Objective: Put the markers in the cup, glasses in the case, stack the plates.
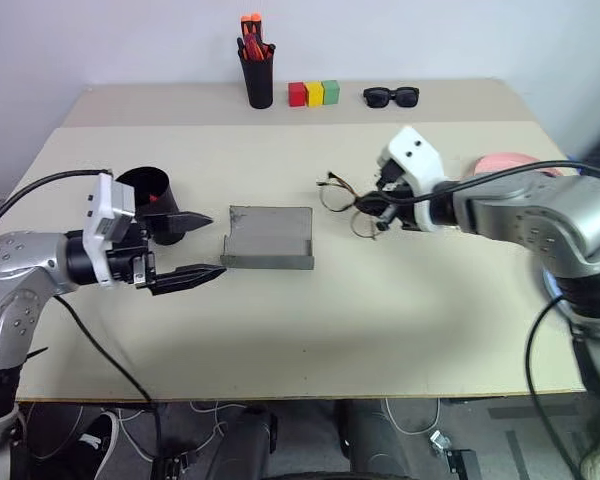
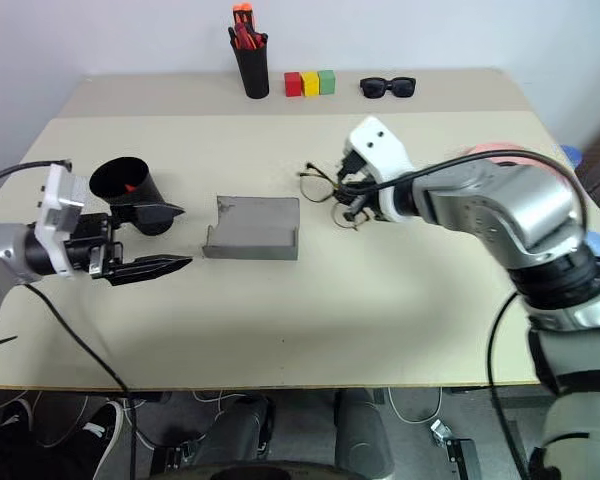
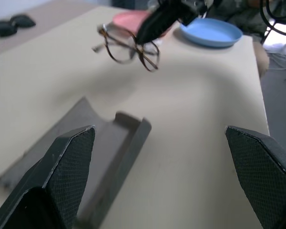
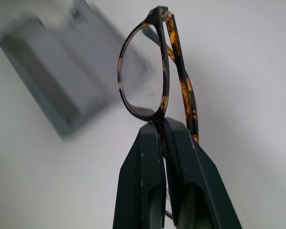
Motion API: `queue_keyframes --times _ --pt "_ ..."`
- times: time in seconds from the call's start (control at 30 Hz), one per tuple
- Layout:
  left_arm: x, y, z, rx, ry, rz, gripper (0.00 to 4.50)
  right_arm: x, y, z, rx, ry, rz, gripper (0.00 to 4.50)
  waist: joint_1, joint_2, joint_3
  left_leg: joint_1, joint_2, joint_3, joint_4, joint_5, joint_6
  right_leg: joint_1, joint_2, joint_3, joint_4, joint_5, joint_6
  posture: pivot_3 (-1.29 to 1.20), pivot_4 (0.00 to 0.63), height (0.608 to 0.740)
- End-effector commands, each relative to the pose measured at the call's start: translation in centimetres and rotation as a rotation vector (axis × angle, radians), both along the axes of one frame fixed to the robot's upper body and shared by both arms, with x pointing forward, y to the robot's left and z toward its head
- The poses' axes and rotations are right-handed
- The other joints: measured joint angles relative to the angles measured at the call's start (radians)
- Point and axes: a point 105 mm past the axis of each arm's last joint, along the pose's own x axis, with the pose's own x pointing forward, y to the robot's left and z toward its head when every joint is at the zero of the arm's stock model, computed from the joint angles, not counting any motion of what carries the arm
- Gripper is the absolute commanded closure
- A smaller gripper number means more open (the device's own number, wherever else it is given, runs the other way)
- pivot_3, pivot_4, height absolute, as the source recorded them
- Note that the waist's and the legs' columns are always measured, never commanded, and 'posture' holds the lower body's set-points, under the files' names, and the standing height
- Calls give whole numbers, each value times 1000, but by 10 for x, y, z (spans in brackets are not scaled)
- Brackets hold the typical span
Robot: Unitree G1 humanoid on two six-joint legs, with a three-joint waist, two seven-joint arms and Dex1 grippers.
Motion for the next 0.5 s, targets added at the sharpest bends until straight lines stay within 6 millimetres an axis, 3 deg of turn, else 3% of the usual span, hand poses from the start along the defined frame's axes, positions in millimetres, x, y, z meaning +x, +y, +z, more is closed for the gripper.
queue_keyframes --times 0.03,0.37,0.5 --pt "-2 19 12 46 -72 51 0 4 21 22 35 -94 62 4460 0 0 0 0 0 0 0 0 0 0 0 0 0 0 0 0 150 740" --pt "-6 33 15 42 -87 112 0 10 76 33 192 -133 169 4460 -4 0 0 0 0 -1 0 0 -1 -1 0 0 2 1 -1 0 150 740" --pt "-5 31 14 37 -87 114 0 11 105 26 270 -95 221 4460 -6 0 0 0 0 -1 -1 1 -1 -2 0 0 2 1 -2 0 150 740"
